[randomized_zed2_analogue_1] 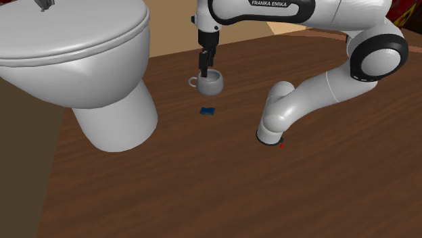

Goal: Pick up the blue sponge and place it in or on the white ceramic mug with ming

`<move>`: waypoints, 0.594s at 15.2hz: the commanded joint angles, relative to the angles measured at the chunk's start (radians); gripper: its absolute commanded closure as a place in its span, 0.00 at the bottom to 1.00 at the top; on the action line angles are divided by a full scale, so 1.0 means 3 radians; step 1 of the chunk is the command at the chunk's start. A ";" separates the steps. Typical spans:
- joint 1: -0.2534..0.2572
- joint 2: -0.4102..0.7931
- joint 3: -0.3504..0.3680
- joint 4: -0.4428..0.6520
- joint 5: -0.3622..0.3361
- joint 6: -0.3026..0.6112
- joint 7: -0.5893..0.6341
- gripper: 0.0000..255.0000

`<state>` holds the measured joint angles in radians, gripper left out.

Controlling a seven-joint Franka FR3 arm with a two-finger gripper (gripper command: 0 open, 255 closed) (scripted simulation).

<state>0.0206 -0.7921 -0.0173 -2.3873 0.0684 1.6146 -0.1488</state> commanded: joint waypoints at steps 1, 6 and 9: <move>0.0000 0.0000 0.0000 0.0000 0.0000 0.0000 0.0000 0.00; -0.0007 -0.0010 -0.0079 -0.0558 -0.0068 0.0569 -0.0195 0.00; -0.0016 0.0055 -0.0133 -0.0850 -0.0108 0.0938 -0.0314 0.00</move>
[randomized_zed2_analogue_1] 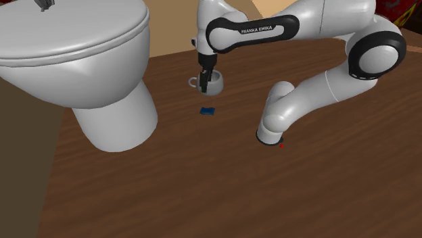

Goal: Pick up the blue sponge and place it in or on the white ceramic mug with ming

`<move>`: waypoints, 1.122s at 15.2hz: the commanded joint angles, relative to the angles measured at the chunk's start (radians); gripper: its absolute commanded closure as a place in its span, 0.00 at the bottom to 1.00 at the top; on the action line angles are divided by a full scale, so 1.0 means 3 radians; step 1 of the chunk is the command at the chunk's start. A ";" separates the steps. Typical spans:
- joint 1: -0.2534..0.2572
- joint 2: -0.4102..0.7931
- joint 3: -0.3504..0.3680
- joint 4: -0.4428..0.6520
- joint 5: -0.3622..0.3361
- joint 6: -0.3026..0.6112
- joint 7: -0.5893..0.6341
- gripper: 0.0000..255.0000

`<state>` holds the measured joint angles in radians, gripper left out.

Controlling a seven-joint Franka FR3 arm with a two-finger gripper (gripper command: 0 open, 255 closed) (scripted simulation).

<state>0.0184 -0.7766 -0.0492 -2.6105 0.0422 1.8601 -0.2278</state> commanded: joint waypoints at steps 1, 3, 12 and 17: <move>-0.0012 0.0038 -0.0046 -0.0195 -0.0035 0.0248 -0.0091 0.00; -0.0018 0.0132 -0.0088 -0.0360 -0.0061 0.0516 -0.0172 0.00; -0.0016 0.0831 -0.0277 -0.0819 -0.0129 0.1707 -0.0503 0.00; 0.0018 0.1069 -0.0296 -0.0907 -0.0096 0.2034 -0.0526 0.00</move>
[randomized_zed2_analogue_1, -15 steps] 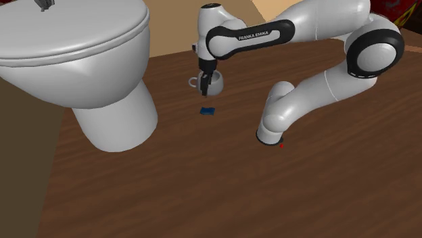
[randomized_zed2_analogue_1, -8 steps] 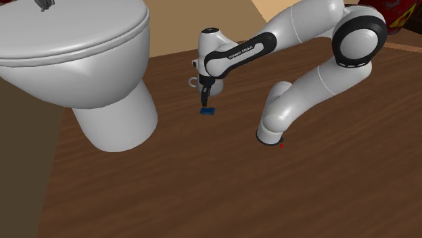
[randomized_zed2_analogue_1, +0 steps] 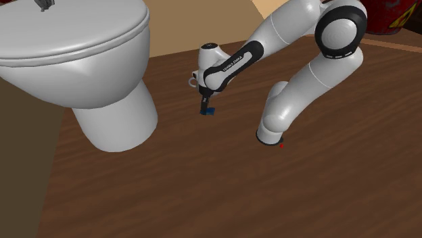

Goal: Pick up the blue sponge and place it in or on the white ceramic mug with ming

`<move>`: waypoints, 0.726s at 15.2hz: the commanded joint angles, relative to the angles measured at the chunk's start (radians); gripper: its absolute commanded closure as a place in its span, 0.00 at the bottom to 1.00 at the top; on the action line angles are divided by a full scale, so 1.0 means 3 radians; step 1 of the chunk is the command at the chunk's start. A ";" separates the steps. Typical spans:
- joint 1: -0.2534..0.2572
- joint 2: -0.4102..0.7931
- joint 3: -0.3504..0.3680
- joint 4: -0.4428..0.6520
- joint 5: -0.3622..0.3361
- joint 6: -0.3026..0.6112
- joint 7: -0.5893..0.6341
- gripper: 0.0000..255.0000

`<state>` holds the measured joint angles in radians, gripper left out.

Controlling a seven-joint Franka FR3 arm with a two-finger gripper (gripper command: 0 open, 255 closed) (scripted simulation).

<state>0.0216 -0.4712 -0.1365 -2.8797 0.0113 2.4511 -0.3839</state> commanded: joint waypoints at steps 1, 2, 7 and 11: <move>0.0016 0.0104 -0.0009 -0.0024 0.0016 0.0131 -0.0012 0.00; 0.0021 0.0135 -0.0012 -0.0032 0.0022 0.0169 -0.0016 0.00; 0.0021 0.0135 -0.0012 -0.0032 0.0022 0.0169 -0.0016 0.00; 0.0021 0.0134 -0.0011 -0.0031 0.0022 0.0168 -0.0016 1.00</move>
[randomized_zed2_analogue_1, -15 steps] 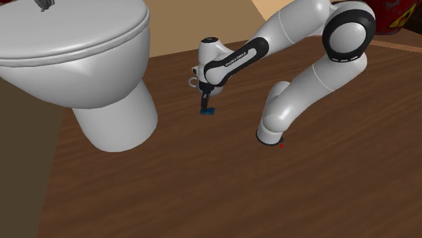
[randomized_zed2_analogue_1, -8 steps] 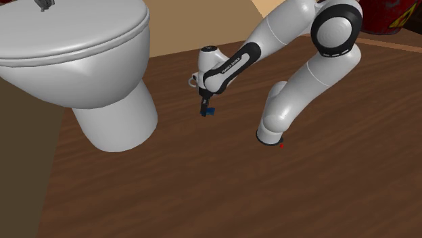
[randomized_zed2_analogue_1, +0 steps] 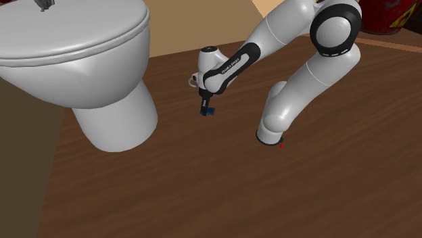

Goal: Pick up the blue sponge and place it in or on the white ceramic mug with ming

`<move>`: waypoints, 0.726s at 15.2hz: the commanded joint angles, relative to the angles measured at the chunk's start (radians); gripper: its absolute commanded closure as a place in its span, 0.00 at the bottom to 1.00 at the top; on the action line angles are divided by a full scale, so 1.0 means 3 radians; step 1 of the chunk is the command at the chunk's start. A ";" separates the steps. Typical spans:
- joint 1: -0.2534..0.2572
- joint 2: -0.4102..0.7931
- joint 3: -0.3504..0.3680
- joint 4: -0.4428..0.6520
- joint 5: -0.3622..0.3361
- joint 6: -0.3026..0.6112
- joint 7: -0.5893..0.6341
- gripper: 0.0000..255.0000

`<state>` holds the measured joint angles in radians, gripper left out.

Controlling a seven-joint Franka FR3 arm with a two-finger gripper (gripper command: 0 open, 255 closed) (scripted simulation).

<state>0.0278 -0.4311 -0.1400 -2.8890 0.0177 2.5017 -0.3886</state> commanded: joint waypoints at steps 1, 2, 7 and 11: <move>0.0000 0.0000 0.0000 0.0000 0.0000 0.0000 0.0000 1.00; 0.0000 0.0000 0.0000 0.0000 0.0000 0.0000 0.0000 1.00; 0.0000 0.0000 0.0000 0.0000 0.0000 0.0000 0.0000 1.00; -0.0018 -0.0147 0.0018 0.0050 -0.0021 -0.0197 0.0025 1.00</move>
<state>0.0243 -0.4625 -0.1357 -2.8786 0.0135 2.4603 -0.3828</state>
